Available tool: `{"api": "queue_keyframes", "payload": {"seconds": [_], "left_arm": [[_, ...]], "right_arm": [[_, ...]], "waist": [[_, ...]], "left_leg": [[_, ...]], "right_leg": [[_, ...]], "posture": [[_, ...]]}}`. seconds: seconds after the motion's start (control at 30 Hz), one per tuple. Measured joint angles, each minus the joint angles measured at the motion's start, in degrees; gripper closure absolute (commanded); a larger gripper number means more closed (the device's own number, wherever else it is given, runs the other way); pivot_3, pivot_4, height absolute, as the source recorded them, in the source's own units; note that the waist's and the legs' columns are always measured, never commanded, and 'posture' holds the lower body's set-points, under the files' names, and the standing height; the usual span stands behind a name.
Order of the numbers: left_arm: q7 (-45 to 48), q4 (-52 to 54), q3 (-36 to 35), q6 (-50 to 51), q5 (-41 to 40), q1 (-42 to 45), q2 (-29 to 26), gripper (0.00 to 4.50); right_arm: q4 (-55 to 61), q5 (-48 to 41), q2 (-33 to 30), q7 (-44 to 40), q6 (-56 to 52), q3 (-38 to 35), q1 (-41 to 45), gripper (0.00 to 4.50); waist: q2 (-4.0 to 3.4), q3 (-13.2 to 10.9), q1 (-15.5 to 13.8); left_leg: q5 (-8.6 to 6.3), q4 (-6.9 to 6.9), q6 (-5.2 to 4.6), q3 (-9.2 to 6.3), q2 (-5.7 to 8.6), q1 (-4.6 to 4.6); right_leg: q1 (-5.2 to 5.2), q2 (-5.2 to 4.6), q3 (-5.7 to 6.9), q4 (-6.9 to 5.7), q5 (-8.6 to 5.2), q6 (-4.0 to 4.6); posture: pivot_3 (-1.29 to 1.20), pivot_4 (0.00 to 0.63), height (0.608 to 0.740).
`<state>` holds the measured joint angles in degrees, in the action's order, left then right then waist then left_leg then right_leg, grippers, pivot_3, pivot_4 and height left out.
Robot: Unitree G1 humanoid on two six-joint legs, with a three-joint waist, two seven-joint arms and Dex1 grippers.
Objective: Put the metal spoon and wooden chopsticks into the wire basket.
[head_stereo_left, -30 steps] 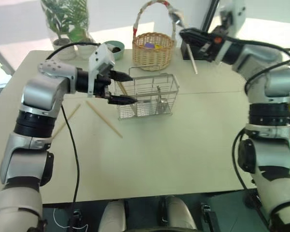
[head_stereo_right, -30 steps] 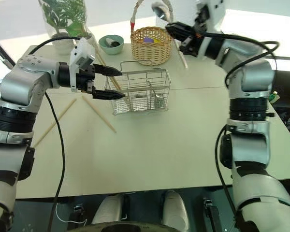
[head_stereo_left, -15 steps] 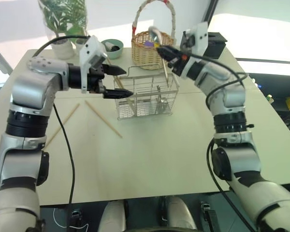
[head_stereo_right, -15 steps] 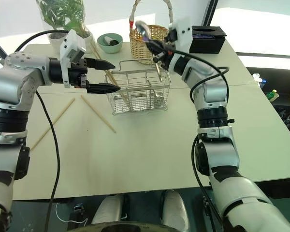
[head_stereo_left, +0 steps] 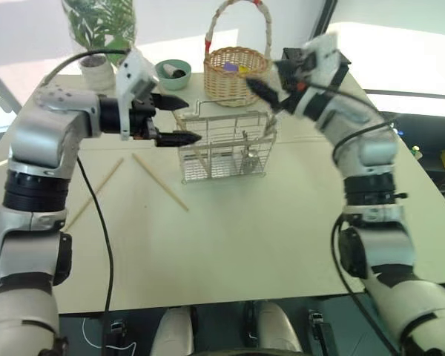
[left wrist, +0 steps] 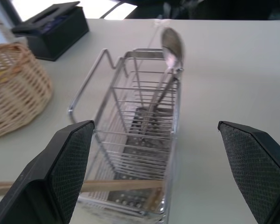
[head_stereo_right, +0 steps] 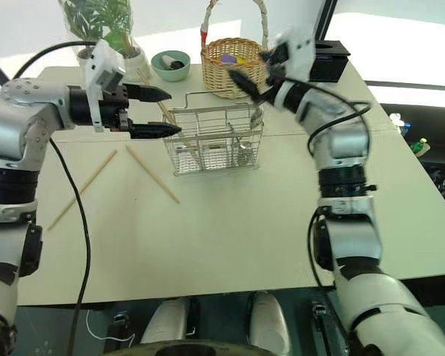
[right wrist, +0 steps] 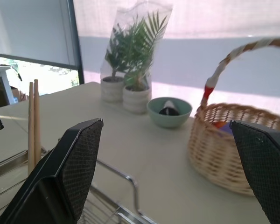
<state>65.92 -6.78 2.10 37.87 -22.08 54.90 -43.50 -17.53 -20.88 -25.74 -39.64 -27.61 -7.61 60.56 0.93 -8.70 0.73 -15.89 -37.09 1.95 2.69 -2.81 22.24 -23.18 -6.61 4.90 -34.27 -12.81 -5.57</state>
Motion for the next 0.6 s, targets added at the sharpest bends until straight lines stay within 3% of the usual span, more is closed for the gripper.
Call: {"api": "queue_keyframes", "payload": {"seconds": [0.17, 0.33, 0.47, 0.6], "left_arm": [[-5.22, -0.04, -6.86, 2.40, -0.96, -0.06, -3.66, 0.00], [-9.90, -3.03, -9.94, 5.31, 0.56, -1.87, -9.70, 0.00], [-11.40, -10.12, -5.08, 5.55, 6.36, -3.89, -12.63, 0.00], [-9.37, -20.97, 2.00, 2.36, 12.17, -3.28, -11.93, 0.00]], "right_arm": [[10.66, -8.83, -12.17, -14.09, -6.42, -2.17, 2.24, 0.02], [24.18, -16.76, -20.89, -25.96, -13.23, -1.30, -7.20, 0.02], [32.00, -20.52, -22.78, -27.85, -15.95, -0.75, -14.25, 0.02], [34.90, -20.61, -22.87, -26.96, -15.72, -0.14, -19.16, 0.02]], "waist": [[0.06, 0.04, 0.06], [0.09, 0.06, 0.10], [0.12, 0.06, -0.27], [0.27, 0.13, -0.54]], "left_leg": [[-0.09, 0.10, -0.15, -0.04, -0.07, -0.07], [-0.09, 0.01, -0.16, 0.03, -0.06, -0.21], [-0.09, 0.00, -0.14, 0.02, -0.07, -0.46], [-0.09, -0.01, -0.13, 0.04, -0.07, -0.59]], "right_leg": [[0.02, 0.11, 0.01, 0.05, -0.01, 0.00], [0.11, 0.07, 0.00, 0.04, -0.01, -0.01], [0.27, 0.04, 0.00, 0.06, -0.05, 0.02], [0.42, 0.03, 0.00, 0.11, -0.15, 0.20]], "posture": [[0.00, 0.150, 0.717], [0.00, 0.150, 0.717], [0.00, 0.150, 0.717], [0.00, 0.150, 0.717]]}}
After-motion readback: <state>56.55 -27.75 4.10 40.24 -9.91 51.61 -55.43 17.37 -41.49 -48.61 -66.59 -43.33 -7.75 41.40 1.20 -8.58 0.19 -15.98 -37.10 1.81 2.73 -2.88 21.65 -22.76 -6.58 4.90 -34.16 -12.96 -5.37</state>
